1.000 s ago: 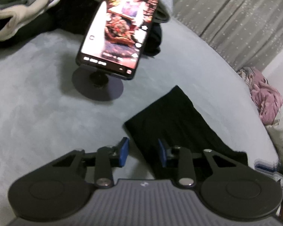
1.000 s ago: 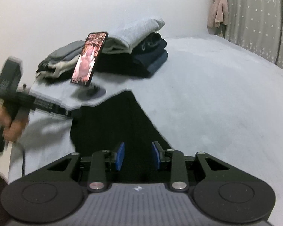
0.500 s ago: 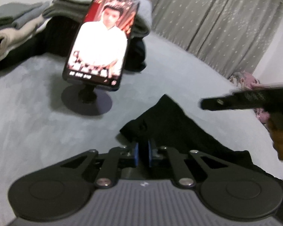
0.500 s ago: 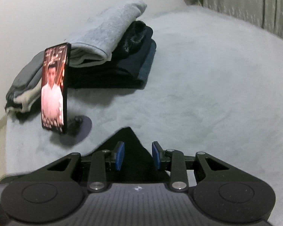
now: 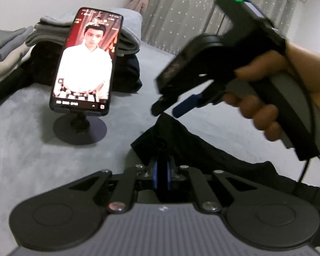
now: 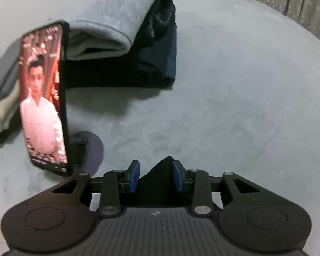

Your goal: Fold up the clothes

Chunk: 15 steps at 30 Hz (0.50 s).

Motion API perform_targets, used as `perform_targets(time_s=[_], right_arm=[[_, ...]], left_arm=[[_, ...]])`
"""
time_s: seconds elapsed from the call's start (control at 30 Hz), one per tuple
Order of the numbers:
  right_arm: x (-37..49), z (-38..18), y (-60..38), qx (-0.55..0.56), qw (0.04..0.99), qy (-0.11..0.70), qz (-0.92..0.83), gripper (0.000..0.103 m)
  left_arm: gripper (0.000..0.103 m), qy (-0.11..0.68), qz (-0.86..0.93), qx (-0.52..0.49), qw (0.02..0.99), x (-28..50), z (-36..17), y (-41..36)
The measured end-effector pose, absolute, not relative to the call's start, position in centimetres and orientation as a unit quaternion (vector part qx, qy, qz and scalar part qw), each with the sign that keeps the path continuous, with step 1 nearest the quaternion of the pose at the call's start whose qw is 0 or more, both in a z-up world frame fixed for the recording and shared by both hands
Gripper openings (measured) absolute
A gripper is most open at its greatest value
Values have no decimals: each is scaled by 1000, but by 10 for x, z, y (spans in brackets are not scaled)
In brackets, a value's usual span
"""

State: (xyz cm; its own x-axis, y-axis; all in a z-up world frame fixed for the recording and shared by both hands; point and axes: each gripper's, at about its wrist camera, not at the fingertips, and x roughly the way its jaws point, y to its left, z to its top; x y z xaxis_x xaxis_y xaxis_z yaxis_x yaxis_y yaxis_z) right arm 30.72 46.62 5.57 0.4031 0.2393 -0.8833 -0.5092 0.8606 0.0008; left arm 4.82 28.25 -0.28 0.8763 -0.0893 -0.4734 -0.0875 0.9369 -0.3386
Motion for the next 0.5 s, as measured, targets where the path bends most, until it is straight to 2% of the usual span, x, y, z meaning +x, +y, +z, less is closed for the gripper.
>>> perform_targets(time_s=[0.07, 0.23, 0.5], right_arm=[[308, 53, 467, -146, 829, 496, 214, 32], [308, 53, 455, -143, 834, 491, 209, 17], [307, 58, 438, -114, 839, 487, 216, 10]], left_arm=[[6, 250, -2, -178, 952, 48, -3, 282], [6, 269, 5, -176, 947, 48, -8, 283], [9, 269, 20, -159, 950, 45, -9, 278]])
